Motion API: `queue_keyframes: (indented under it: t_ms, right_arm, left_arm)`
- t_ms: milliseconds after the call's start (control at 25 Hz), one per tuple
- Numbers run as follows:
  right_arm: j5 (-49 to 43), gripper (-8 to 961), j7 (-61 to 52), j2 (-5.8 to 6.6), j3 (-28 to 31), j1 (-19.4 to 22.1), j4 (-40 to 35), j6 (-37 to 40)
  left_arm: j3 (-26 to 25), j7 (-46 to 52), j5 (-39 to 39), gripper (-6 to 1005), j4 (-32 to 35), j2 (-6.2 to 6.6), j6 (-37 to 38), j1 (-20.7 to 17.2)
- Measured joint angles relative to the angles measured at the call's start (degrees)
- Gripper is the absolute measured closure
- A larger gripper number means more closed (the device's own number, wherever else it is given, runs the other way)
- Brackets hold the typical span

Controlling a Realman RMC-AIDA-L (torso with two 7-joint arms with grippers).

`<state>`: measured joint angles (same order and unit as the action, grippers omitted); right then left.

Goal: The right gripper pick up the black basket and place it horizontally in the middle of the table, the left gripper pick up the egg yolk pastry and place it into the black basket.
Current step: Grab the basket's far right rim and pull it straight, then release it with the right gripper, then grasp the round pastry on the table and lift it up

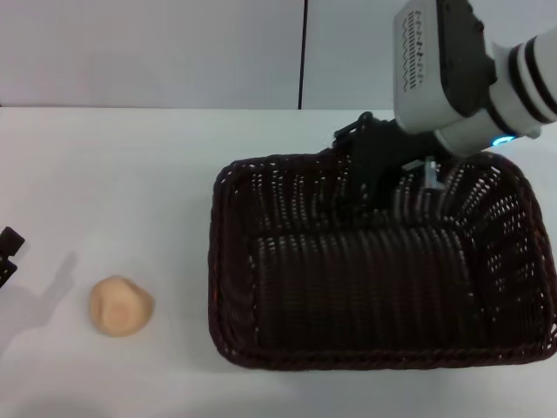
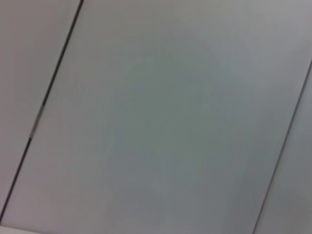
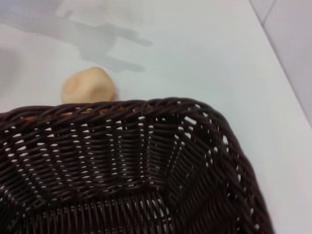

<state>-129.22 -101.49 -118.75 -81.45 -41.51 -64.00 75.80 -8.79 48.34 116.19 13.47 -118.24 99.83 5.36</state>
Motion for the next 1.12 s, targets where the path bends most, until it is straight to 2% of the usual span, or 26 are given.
queue_keyframes:
  t_ms: [240, 600, 640, 680, 760, 840, 880, 1000, 1040, 1080, 1120]
  right_arm:
    - [-3.9, 292, -4.1, 0.00, 2.9, 0.6, -7.8, 7.0]
    - [-4.2, 292, -6.3, -0.12, 4.3, 2.0, -11.6, 9.8]
    - [-4.3, 292, -6.5, -0.29, 5.3, 4.2, -14.8, 10.0]
    - [-4.3, 292, -6.5, -0.29, 5.3, 4.2, -14.8, 10.0]
    - [-3.3, 291, -6.6, -0.60, 7.3, 7.1, -19.2, 10.4]
    - [1.3, 290, -6.7, -0.89, 12.1, 11.5, -25.2, 11.3]
    - [1.3, 290, -6.7, -0.89, 12.1, 11.5, -25.2, 11.3]
    - [10.5, 292, -6.7, -0.99, 18.2, 15.7, -27.1, 13.0]
    - [18.1, 292, -6.6, -0.92, 22.3, 19.0, -26.4, 13.4]
    - [18.1, 292, -6.6, -0.92, 22.3, 19.0, -26.4, 13.4]
    - [21.1, 292, -6.3, -0.90, 24.0, 20.5, -25.9, 13.4]
  left_arm:
    - [0.8, 0.0, 0.0, 189, 0.0, -0.04, -0.2, 0.1]
    - [1.7, 0.0, 0.0, 188, 0.0, -0.13, -0.3, -0.6]
    - [1.7, 0.0, 0.0, 188, 0.0, 0.00, -0.4, -0.7]
    - [1.7, 0.0, 0.0, 188, 0.0, 0.00, -0.4, -0.7]
    - [1.9, 0.2, 0.0, 188, 0.7, 0.21, -0.4, -0.7]
    - [4.1, 0.8, 0.0, 189, 3.4, 0.41, 0.7, -0.5]
    - [4.1, 0.8, 0.0, 189, 3.4, 0.41, 0.7, -0.5]
    - [9.9, 4.2, 0.0, 189, 9.4, 0.44, 2.3, 0.5]
    - [15.2, 8.6, 0.0, 189, 14.3, 0.46, 2.6, 1.2]
    - [15.2, 8.6, 0.0, 193, 14.3, 0.46, 2.6, 1.2]
    - [17.7, 10.4, 0.0, 196, 16.1, 0.47, 2.6, 1.5]
